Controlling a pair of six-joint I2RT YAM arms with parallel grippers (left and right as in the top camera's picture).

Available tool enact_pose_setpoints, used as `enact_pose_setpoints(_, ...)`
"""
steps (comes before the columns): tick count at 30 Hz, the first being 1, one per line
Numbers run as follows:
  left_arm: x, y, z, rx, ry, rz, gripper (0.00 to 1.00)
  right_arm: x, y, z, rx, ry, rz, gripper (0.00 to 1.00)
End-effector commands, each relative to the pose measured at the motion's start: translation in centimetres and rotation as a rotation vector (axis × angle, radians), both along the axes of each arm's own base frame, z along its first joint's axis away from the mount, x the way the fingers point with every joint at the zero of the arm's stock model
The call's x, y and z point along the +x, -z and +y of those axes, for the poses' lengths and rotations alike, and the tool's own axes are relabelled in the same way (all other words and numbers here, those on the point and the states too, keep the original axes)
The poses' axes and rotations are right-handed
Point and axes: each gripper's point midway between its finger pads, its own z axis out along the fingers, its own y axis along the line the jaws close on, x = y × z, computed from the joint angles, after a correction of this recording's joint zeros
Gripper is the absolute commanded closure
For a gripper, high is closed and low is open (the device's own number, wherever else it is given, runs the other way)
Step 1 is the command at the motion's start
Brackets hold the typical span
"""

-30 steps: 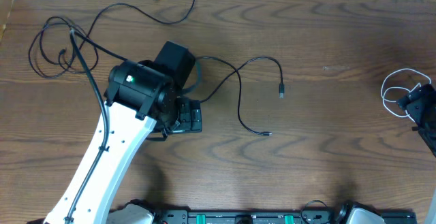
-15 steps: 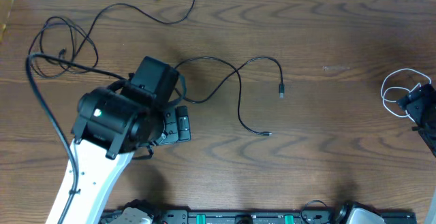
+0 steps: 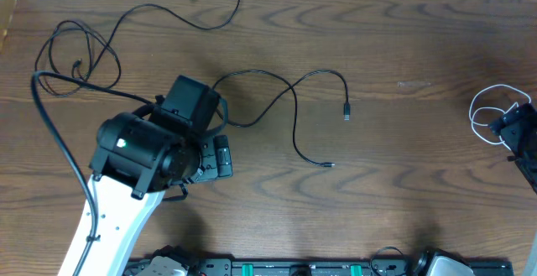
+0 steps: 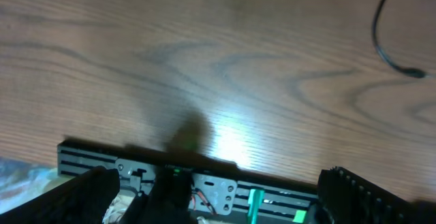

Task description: Untangle cables

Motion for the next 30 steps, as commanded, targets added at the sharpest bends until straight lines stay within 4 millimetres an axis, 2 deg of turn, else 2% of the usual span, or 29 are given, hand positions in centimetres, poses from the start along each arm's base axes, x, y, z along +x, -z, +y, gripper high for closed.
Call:
enact_pose_setpoints(1, -0.5, 1.0, 0.7, 0.033, -0.023, 0.030, 0.02, -0.2, -0.1, -0.2, -0.006, 0.021, -0.003, 0.01)
enact_pose_setpoints(13, 0.2, 2.7, 0.3, 0.030, -0.041, 0.031, 0.02, -0.2, -0.1, -0.2, -0.006, 0.021, -0.003, 0.01)
enact_pose_setpoints(30, 1.4, 3.2, -0.3, 0.017, -0.067, 0.016, 0.02, -0.2, -0.1, -0.2, -0.006, 0.021, -0.003, 0.01)
